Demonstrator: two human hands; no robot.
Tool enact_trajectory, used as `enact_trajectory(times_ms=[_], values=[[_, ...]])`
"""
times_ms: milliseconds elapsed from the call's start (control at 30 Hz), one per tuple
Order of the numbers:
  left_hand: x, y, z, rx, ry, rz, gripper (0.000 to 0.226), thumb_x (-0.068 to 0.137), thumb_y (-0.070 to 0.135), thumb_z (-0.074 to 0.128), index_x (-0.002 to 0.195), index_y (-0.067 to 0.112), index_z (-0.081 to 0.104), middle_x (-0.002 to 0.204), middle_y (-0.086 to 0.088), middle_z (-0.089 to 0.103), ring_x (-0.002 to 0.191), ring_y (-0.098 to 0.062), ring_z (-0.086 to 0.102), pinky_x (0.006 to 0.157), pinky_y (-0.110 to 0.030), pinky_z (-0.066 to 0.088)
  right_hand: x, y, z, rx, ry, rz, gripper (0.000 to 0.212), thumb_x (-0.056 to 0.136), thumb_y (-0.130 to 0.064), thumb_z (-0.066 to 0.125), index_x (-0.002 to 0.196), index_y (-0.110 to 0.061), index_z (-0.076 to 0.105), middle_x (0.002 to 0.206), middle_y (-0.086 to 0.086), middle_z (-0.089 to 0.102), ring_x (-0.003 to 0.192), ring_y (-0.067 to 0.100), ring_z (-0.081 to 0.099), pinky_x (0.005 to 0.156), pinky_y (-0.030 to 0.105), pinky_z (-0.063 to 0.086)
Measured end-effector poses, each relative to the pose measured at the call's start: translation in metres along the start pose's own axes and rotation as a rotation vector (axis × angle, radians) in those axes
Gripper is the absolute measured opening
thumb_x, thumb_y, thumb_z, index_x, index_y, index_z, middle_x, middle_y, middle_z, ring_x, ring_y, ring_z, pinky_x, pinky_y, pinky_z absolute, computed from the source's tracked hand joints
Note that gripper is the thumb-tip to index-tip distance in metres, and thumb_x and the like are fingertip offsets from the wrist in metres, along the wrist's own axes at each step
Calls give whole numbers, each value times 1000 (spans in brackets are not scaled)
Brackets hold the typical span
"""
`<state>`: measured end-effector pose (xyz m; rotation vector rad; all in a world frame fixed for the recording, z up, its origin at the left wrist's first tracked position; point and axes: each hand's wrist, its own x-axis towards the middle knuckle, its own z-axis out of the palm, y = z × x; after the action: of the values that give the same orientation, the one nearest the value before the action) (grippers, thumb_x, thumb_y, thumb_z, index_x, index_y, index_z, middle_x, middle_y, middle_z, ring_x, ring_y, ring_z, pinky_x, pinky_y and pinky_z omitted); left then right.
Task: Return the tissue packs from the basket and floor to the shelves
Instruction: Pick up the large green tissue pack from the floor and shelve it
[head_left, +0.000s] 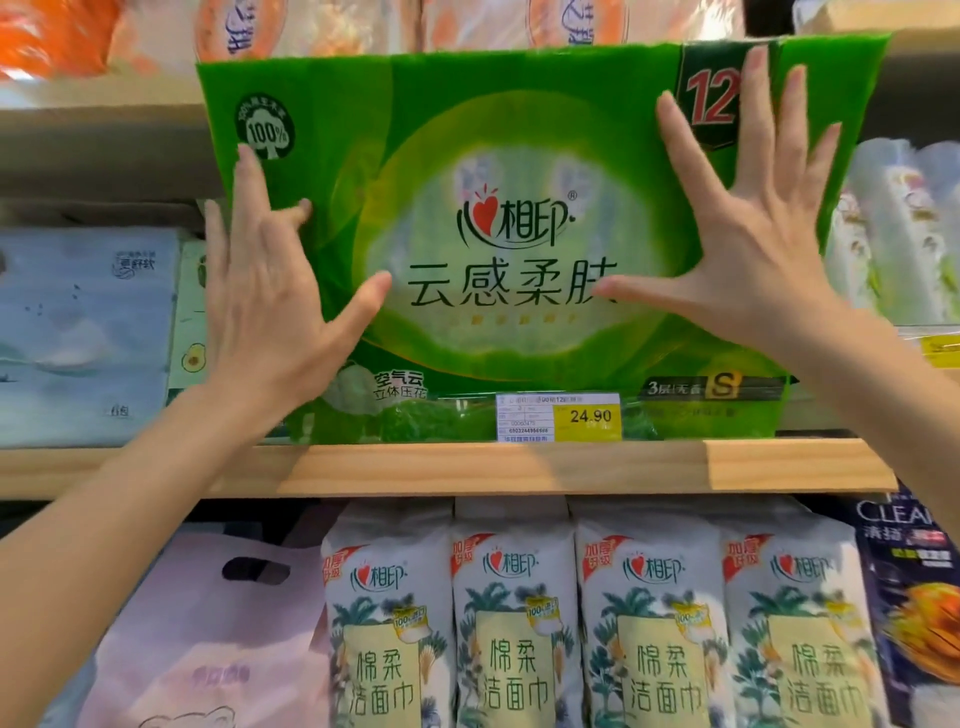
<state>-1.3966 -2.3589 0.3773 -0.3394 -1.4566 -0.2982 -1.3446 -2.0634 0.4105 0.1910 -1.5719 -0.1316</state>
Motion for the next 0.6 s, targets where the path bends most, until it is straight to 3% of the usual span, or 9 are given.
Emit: enact_trajectory(times_ms=[67,233,600], values=[[15,5,-1,0,22,30,83,84,60,42,144,12,9,155,-23,6,144,-33,4,115,-41,-4,9,-6,3,-19,1,9,118,50,-93,35,147,-33,3,152,29,-6,136,53,-8,103,69,-6],[45,27,12,171,4,87,89,71,84,21,145,40,1,155,-23,-2,140,-49,-5,103,-70,-5,11,-4,10,-31,19,8,116,50,-94,33,146,-37,4,152,28,-6,136,54,-9,102,69,-7],[48,24,28,199,86,87,86,71,85,23,144,43,6,156,-22,2,140,-49,-2,103,-71,-2,16,0,16,-72,-10,0,119,46,-94,34,145,-39,1,153,26,-10,136,53,-11,102,69,-8]])
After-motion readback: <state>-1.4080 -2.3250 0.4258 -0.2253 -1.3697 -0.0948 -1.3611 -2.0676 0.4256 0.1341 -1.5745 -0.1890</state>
